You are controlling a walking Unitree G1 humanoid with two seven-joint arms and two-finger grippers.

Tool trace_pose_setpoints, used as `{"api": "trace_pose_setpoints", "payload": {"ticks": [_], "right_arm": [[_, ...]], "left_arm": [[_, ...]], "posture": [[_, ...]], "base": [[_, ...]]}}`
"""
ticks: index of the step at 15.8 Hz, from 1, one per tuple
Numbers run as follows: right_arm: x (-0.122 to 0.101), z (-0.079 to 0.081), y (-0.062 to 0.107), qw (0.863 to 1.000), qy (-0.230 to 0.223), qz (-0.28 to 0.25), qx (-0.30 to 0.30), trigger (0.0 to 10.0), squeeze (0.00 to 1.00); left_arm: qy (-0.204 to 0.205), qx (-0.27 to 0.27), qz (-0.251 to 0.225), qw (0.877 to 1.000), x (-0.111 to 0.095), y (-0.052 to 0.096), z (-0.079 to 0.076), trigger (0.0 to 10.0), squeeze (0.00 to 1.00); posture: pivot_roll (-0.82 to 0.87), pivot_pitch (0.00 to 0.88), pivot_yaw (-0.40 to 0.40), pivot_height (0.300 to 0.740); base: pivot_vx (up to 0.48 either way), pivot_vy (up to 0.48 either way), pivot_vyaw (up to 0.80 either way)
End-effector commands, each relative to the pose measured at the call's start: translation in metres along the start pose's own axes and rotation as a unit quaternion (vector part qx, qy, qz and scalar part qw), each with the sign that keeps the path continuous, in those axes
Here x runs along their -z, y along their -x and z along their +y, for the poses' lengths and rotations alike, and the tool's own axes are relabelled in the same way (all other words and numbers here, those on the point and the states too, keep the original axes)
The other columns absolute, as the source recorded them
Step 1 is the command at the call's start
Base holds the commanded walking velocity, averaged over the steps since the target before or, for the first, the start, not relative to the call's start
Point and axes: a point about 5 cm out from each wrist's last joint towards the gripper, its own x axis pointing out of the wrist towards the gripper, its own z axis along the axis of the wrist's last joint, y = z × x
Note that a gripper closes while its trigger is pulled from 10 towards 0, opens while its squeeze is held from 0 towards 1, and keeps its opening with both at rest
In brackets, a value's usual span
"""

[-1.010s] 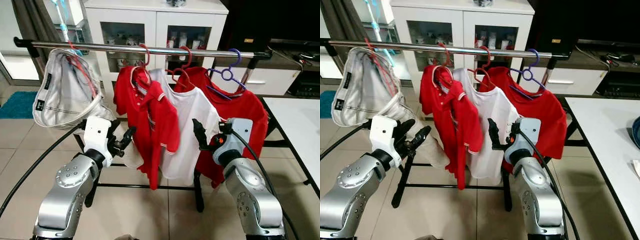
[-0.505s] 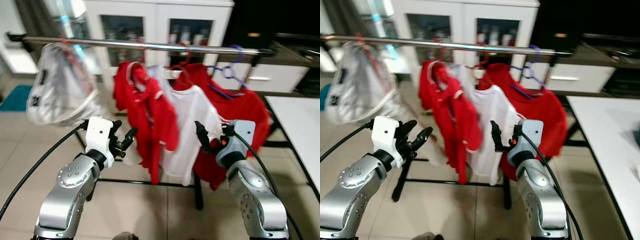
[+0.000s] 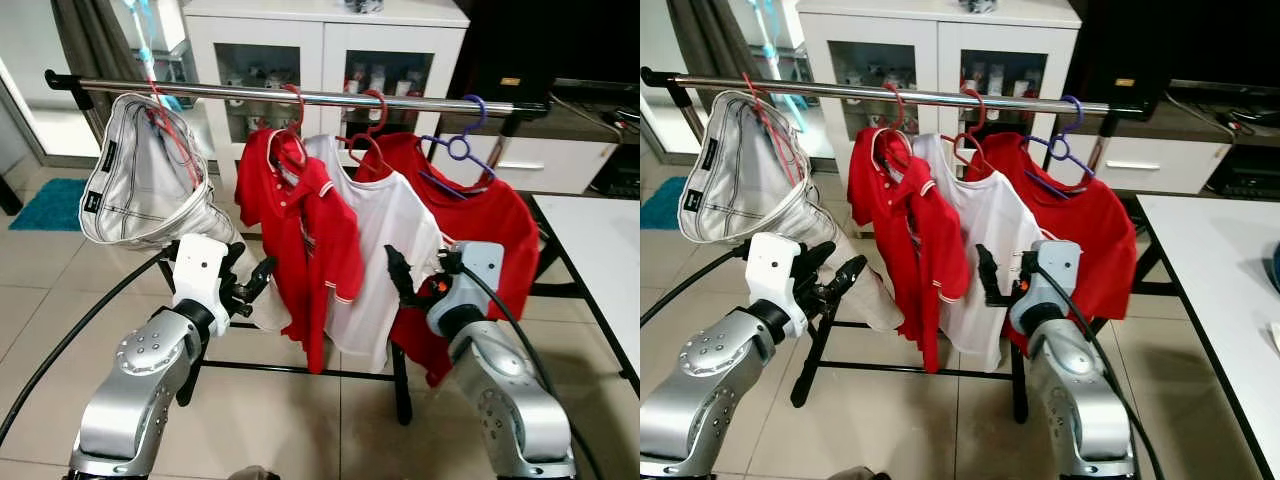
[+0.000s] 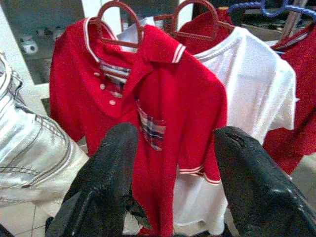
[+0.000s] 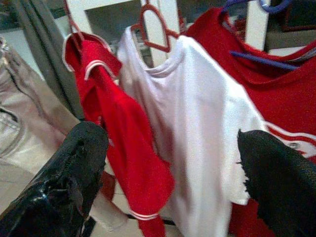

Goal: Hang hanger

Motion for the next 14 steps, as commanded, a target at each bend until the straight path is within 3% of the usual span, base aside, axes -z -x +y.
{"api": "trace_pose_setpoints", "payload": {"ticks": [1, 4, 5, 6, 7, 8, 9, 11, 14], "right_arm": [[-0.0026, 0.0017, -0.0014, 1.000, 0.008, 0.000, -0.004, 10.0, 1.00], [0.0000, 0.0031, 0.0001, 1.000, 0.007, 0.006, -0.006, 10.0, 0.98], [0.0005, 0.0034, 0.0002, 1.000, 0.006, 0.007, -0.007, 10.0, 0.83], [0.0005, 0.0035, 0.0003, 1.000, 0.006, 0.008, -0.008, 10.0, 0.83], [0.0007, 0.0035, -0.0002, 1.000, 0.007, 0.009, -0.008, 10.0, 0.65], [0.0009, 0.0034, -0.0006, 1.000, 0.008, 0.010, -0.009, 10.0, 0.20], [0.0011, 0.0034, -0.0005, 1.000, 0.009, 0.011, -0.009, 10.0, 0.07], [0.0015, 0.0037, -0.0006, 1.000, 0.008, 0.012, -0.009, 10.0, 0.00], [0.0016, 0.0023, -0.0013, 1.000, 0.004, 0.013, -0.002, 10.0, 0.00]], "left_arm": [[-0.004, 0.002, 0.001, 1.000, -0.0003, 0.0006, -0.0006, 10.0, 0.00], [-0.004, 0.004, 0.002, 1.000, 0.0006, 0.0016, -0.0015, 10.0, 0.00], [-0.004, 0.004, 0.003, 1.000, 0.0011, 0.0018, -0.0015, 10.0, 0.00], [-0.004, 0.004, 0.003, 1.000, 0.0014, 0.0019, -0.0015, 10.0, 0.00], [-0.005, 0.003, 0.003, 1.000, 0.0014, 0.0018, -0.0014, 10.0, 0.00], [-0.004, 0.003, 0.003, 1.000, 0.0013, 0.0019, -0.0015, 10.0, 0.00], [-0.005, 0.004, 0.003, 1.000, 0.0014, 0.0022, -0.0017, 10.0, 0.00], [-0.005, 0.003, 0.004, 1.000, 0.0014, 0.0024, -0.0013, 10.0, 0.00], [-0.006, 0.005, -0.002, 1.000, -0.0001, 0.0021, -0.0017, 10.0, 0.00]], "posture": [[0.00, 0.000, 0.010, 0.740], [0.00, 0.000, 0.007, 0.740], [0.01, 0.000, 0.007, 0.740], [0.01, 0.000, 0.007, 0.740], [0.01, 0.000, 0.005, 0.740], [0.01, 0.000, 0.004, 0.740], [0.01, 0.000, 0.004, 0.740], [0.01, 0.000, 0.004, 0.740], [0.01, 0.000, 0.004, 0.740]], "base": [[0.000, 0.319, 0.54], [0.000, 0.320, 0.36], [0.000, 0.319, 0.00], [0.000, 0.319, 0.00], [0.000, 0.319, 0.00], [0.000, 0.319, 0.00], [0.000, 0.326, 0.00], [0.000, 0.326, 0.00], [0.000, 0.219, 0.00]]}}
